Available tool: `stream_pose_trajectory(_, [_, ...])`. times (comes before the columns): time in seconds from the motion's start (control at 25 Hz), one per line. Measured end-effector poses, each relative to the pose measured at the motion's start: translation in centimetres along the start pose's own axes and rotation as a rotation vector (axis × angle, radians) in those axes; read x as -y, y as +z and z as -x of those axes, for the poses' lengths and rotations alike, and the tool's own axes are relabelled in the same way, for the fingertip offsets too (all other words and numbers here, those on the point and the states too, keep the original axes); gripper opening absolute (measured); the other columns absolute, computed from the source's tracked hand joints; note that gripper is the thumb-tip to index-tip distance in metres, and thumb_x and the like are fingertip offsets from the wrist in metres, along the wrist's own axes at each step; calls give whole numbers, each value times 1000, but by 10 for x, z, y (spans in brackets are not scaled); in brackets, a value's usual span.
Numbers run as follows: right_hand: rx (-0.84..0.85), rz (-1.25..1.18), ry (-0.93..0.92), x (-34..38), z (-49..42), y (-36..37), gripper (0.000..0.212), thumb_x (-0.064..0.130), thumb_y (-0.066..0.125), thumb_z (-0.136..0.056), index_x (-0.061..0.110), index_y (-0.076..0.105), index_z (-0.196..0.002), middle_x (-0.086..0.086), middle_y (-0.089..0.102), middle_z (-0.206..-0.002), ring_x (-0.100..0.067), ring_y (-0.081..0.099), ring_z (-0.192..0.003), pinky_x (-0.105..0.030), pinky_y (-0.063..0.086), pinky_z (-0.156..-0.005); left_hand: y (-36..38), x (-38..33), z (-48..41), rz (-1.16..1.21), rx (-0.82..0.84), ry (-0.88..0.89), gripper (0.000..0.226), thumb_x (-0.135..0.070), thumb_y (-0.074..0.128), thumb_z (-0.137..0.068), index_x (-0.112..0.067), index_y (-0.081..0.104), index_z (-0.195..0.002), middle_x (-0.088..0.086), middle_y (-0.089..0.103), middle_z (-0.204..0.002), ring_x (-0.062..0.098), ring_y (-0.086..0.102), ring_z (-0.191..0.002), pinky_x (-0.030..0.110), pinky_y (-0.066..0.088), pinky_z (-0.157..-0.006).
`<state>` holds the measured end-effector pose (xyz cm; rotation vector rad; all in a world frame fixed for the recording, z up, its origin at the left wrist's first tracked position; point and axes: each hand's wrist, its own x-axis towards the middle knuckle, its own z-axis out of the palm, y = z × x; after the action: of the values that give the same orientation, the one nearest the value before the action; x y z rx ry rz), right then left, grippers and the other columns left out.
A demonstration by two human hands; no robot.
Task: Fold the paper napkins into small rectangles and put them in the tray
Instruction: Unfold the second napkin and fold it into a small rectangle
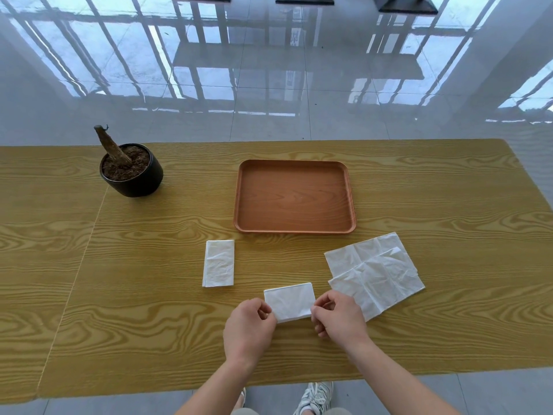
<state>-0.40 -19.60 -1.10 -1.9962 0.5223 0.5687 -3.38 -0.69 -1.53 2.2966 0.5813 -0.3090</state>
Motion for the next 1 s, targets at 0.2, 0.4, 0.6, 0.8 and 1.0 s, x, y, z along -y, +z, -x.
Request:
stream_pose_trajectory(0.2, [-84, 375, -251, -2, -4, -5, 11, 30, 68, -87, 30, 65, -77, 12, 66, -69, -4, 63, -69, -25, 52, -62, 4, 9, 3, -285, -105, 443, 12, -26, 74, -80, -20, 66, -87, -4, 58, -96, 16, 56, -84, 31, 50, -61])
stream_pose_trajectory(0.4, [-34, 538, -368, -2, -5, -2, 5, 30, 64, -90, 30, 69, -87, 13, 65, -75, -5, 60, -75, -27, 53, -66, 1, 16, 3, -561, -74, 720, 12, -32, 67, -80, -24, 69, -89, 5, 66, -121, 23, 63, -104, 37, 50, -67])
stream_pose_trajectory(0.6, [-113, 527, -476, 4, -13, -3, 5, 28, 66, -90, 27, 69, -94, 12, 64, -89, -10, 61, -81, -31, 53, -67, -4, 19, 2, -653, -45, 760, 11, -30, 68, -80, -23, 69, -89, 8, 68, -118, 25, 64, -102, 37, 52, -66])
stream_pose_trajectory(0.8, [-41, 752, -612, 19, -34, -3, 16, 31, 56, -97, 24, 65, -109, 10, 54, -106, -12, 58, -95, -32, 53, -71, -3, 16, -5, -683, -67, 805, 19, -11, 80, -67, -20, 67, -78, 10, 71, -106, 27, 65, -86, 37, 50, -60])
stream_pose_trajectory(1.0, [-11, 752, -574, 14, -36, -4, 9, 32, 63, -93, 25, 64, -88, 12, 51, -93, -9, 53, -86, -24, 43, -70, -10, 17, -13, -648, -100, 744, 21, -7, 77, -65, -20, 65, -76, 6, 66, -98, 27, 59, -78, 38, 44, -57])
